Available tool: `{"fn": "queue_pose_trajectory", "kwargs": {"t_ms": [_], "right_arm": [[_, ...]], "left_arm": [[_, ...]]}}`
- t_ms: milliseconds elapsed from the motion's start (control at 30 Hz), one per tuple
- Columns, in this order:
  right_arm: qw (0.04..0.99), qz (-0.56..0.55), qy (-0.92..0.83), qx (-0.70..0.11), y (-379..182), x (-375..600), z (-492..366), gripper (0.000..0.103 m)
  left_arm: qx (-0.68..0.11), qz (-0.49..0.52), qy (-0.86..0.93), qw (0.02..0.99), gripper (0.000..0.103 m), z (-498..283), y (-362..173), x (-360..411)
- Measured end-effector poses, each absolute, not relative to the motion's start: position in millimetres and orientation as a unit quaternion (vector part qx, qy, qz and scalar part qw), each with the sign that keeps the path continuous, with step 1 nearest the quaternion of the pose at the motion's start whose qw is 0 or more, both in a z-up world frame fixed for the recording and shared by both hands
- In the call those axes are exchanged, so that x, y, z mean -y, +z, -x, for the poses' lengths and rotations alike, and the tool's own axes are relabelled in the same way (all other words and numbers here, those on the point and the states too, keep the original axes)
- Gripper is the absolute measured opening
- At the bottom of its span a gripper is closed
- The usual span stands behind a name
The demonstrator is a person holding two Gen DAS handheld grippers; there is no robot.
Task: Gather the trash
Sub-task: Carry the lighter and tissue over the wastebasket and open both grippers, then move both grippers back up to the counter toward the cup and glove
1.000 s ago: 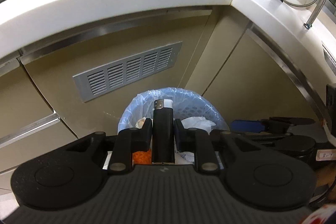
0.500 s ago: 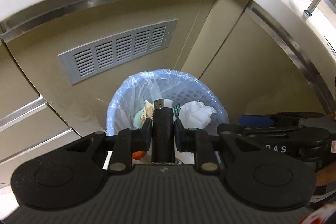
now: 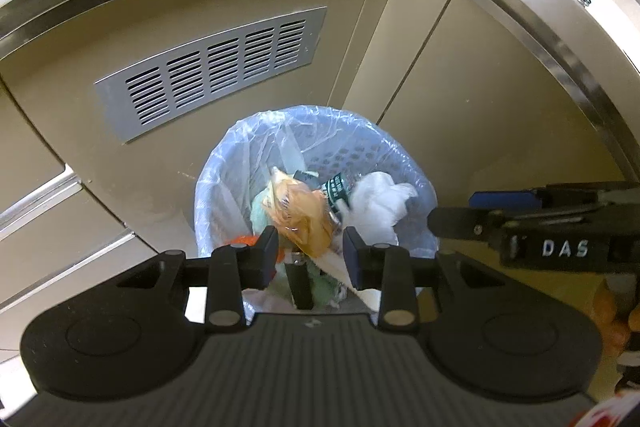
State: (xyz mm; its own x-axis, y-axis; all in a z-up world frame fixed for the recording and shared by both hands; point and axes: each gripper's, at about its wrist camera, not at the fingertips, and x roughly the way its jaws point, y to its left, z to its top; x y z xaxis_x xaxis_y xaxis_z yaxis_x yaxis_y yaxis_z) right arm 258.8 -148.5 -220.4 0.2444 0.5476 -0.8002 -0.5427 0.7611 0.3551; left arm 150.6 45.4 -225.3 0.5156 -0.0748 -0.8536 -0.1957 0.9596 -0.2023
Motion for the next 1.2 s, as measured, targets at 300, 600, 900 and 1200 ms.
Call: {"fn": "queue_pose_trajectory", "kwargs": {"t_ms": [300,600,900,1200], "right_arm": [[0.787,-0.010,0.354,-0.505,-203,154,-249,0.058],[0.788,-0.020,0.371,-0.492,-173,159,-239,0.060],[0.804,-0.023,0.384,-0.454,-126,168,-229,0.061],[0.822,-0.037,0.391,-0.413,-89,178,-226,0.062]], "left_arm": [[-0.488,0.142,0.055,0.860,0.031,-130,-202,-52],[-0.459,0.140,0.068,0.875,0.031,-114,-161,-54],[-0.411,0.134,0.086,0.897,0.033,-108,-108,-53],[-0.364,0.117,0.098,0.919,0.043,-110,-64,-52]]}}
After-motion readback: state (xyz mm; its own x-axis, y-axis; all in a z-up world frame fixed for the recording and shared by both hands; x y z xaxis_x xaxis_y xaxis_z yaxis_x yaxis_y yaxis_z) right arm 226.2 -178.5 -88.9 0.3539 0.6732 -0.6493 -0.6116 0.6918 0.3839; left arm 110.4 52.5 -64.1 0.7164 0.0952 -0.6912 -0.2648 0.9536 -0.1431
